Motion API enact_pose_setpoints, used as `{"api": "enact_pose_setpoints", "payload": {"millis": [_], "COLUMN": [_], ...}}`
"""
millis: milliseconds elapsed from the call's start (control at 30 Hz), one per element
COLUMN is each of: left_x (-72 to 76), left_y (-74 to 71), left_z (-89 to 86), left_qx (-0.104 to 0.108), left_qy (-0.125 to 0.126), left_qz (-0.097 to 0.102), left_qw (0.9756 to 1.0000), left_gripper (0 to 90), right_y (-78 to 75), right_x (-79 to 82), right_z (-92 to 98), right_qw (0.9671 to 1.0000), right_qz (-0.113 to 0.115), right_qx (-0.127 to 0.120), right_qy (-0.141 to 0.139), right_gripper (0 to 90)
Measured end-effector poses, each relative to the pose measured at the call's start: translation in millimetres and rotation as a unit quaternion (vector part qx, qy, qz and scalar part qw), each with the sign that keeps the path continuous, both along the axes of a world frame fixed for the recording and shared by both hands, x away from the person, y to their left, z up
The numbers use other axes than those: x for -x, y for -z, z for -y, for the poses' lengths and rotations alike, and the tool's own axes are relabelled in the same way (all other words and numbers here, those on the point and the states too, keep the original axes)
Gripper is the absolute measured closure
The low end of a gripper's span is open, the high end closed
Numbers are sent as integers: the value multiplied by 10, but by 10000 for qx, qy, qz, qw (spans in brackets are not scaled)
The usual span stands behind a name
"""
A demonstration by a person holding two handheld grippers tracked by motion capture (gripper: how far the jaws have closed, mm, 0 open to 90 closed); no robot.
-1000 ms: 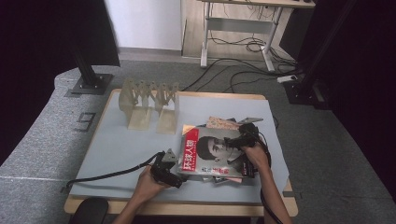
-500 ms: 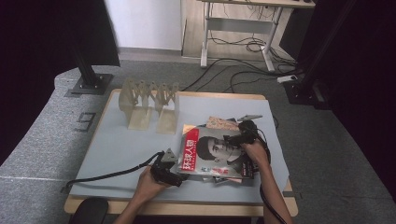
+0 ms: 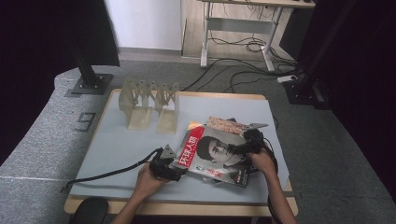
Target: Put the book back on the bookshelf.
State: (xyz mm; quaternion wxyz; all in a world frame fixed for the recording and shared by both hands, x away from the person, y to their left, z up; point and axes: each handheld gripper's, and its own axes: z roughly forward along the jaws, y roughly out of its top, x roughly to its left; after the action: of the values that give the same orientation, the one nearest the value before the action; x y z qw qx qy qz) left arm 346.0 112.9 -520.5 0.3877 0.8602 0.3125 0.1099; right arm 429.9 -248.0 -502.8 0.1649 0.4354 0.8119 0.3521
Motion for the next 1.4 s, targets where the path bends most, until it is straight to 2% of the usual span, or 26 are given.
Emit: {"api": "enact_pose_setpoints", "payload": {"millis": [67, 133, 167, 267, 400, 600, 900, 1000, 1233, 1333, 1400], "left_x": [14, 36, 61, 71, 60, 34, -160, -240, -414, -420, -376], "left_y": [10, 32, 44, 41, 33, 34, 18, 18, 5, -2, -9], "left_z": [-17, -25, -42, -72, -101, -125, -116, -92, -70, -82, -77], "left_qx": [0, -48, -120, -204, -212, -193, 13, 38, 41, -6, 23], "left_qy": [10, -7, -41, -83, -124, -149, -243, -323, -732, -755, -679], "left_qz": [-24, -25, 59, 119, 135, 133, -139, -199, -124, -100, -63], "left_qw": [10000, 10000, 9999, 9997, 9996, 9996, 9996, 9993, 9972, 9971, 9977], "left_gripper": [179, 183, 192, 244, 318, 354, 414, 418, 385, 343, 309], "right_y": [7, 8, 10, 19, 25, 29, 4, 4, 21, 27, 19], "right_x": [101, 133, 190, 262, 328, 461, 629, 682, 824, 888, 929], "right_z": [10, 14, 26, 53, 74, 106, 166, 191, 232, 241, 241], "right_qw": [10000, 10000, 10000, 10000, 9999, 9998, 9998, 9997, 9994, 9994, 9995], "right_qz": [30, 37, 30, 42, 50, 75, 39, 26, 40, 33, 16], "right_qx": [-18, -14, -30, -72, -99, -113, 13, 9, -62, -96, -66], "right_qy": [49, 42, 38, 35, 63, 119, 193, 225, 339, 337, 296], "right_gripper": [0, 0, 0, 0, 0, 1, 7, 8, 8, 8, 12]}}
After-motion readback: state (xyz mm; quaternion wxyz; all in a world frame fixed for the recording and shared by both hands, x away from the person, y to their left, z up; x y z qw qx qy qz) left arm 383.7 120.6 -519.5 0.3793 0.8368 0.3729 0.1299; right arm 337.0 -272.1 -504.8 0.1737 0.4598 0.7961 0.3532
